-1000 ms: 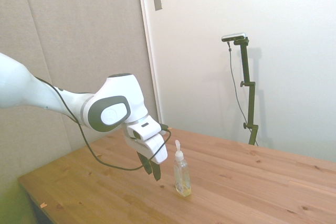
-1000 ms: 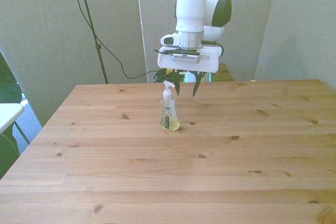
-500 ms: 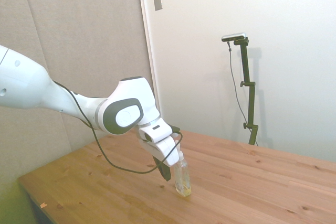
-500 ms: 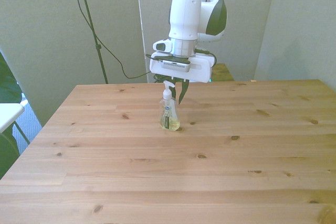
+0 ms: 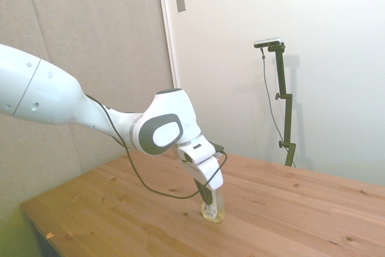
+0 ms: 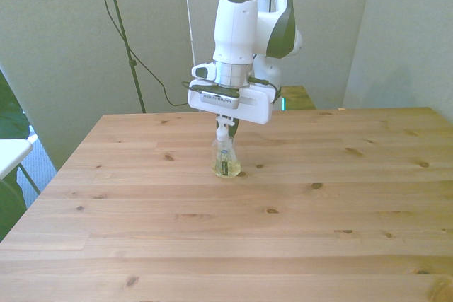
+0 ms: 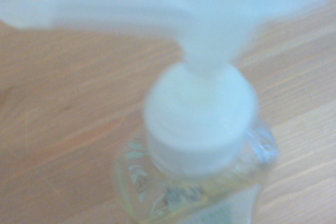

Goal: Knock down the sanitizer

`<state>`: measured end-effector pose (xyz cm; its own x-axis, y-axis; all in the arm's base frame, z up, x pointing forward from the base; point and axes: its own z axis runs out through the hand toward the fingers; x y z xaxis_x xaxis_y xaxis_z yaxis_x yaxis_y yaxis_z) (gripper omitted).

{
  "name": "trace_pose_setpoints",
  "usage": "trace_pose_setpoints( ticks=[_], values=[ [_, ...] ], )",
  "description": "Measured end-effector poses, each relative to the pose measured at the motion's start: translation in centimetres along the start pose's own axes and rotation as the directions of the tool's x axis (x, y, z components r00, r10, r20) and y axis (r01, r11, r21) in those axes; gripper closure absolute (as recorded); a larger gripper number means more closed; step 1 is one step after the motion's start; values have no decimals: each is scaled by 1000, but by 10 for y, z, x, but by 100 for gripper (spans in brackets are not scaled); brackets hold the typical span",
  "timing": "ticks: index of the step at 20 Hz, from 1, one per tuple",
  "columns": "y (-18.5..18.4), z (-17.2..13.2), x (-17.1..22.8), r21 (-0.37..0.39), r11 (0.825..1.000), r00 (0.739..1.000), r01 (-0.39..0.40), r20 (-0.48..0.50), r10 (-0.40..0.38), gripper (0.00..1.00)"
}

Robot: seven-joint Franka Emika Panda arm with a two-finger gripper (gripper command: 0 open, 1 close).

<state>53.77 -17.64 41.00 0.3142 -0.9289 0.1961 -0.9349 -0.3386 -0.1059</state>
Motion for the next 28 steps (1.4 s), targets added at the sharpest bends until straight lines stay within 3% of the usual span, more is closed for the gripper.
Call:
trace_pose_setpoints(
  ticks=[15, 16, 28],
  values=[
    [-79, 17, 37, 79, 995, 998, -61, 14, 60, 100],
    [-83, 18, 38, 81, 995, 998, -61, 15, 60, 0],
    [-82, 13, 31, 85, 995, 998, -46, 42, 42, 0]
  ],
)
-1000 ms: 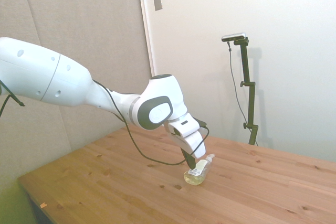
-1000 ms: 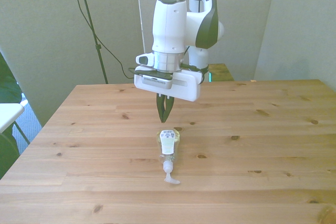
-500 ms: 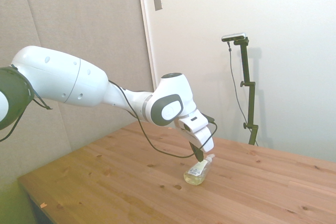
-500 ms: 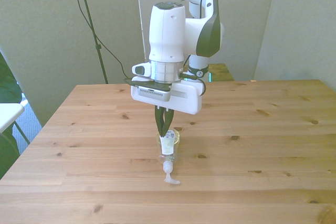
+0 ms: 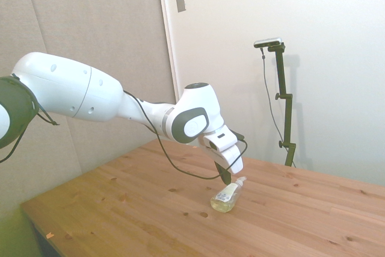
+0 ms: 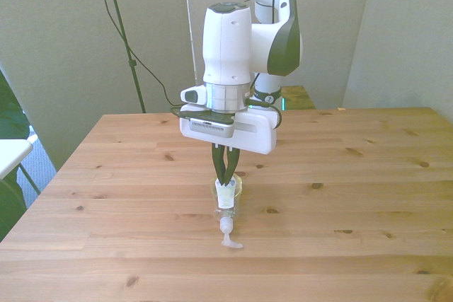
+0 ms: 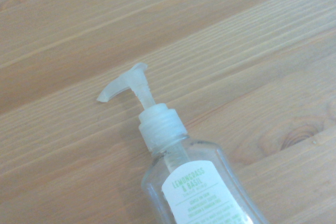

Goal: Knock down the sanitizer

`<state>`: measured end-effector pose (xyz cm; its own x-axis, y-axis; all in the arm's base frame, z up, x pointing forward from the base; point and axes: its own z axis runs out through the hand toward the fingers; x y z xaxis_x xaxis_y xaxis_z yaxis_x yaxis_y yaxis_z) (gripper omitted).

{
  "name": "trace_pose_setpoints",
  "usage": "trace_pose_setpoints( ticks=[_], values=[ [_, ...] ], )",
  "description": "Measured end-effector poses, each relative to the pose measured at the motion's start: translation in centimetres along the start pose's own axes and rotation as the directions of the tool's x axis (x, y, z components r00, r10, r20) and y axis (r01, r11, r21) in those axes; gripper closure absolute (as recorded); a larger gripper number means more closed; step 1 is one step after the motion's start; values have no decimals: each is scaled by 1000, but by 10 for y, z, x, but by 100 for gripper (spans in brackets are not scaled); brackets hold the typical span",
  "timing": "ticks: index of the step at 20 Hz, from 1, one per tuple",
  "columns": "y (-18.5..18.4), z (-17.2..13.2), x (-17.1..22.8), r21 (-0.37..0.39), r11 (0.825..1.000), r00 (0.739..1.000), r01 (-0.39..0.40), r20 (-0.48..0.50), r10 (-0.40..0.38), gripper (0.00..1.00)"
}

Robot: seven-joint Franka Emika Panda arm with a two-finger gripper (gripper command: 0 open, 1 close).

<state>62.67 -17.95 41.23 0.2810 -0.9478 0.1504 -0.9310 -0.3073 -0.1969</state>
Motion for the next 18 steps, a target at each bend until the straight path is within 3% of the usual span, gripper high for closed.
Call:
trace_pose_setpoints(
  ticks=[18],
  values=[
    [69, -28, -84, -3, 995, 993, 99, 57, -99, 0]
  ],
)
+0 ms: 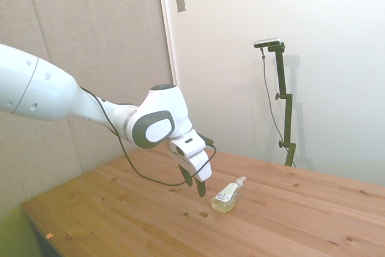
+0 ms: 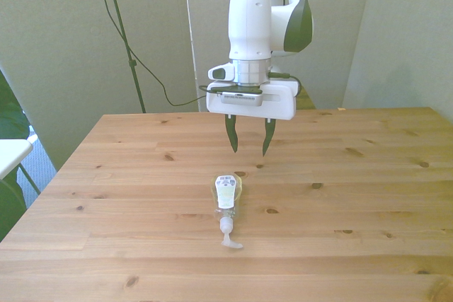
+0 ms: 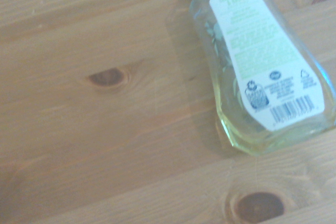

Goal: Knock down the sanitizer

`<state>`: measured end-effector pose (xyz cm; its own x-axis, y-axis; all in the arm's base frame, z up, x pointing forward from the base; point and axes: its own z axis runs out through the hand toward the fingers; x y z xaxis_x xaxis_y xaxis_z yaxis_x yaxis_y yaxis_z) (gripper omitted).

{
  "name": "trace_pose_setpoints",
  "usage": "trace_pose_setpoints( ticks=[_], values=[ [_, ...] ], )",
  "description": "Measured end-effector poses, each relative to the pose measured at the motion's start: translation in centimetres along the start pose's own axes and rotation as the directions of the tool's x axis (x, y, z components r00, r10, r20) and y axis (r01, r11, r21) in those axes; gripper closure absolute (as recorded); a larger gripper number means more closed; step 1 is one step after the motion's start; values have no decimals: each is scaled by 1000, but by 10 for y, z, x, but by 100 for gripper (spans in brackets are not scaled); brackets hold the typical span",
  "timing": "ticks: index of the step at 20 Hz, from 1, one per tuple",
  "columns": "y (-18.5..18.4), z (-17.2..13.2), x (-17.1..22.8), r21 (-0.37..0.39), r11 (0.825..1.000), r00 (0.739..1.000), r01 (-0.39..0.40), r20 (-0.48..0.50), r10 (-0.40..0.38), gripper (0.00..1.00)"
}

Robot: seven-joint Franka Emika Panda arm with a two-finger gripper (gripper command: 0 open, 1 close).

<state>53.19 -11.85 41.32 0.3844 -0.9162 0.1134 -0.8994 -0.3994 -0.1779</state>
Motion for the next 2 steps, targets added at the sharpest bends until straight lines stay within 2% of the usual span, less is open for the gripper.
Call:
trace_pose_setpoints(
  ticks=[2],
  values=[
    [6, 1, -8, 2, 1000, 1000, 6, 2, -6, 0]
  ],
)
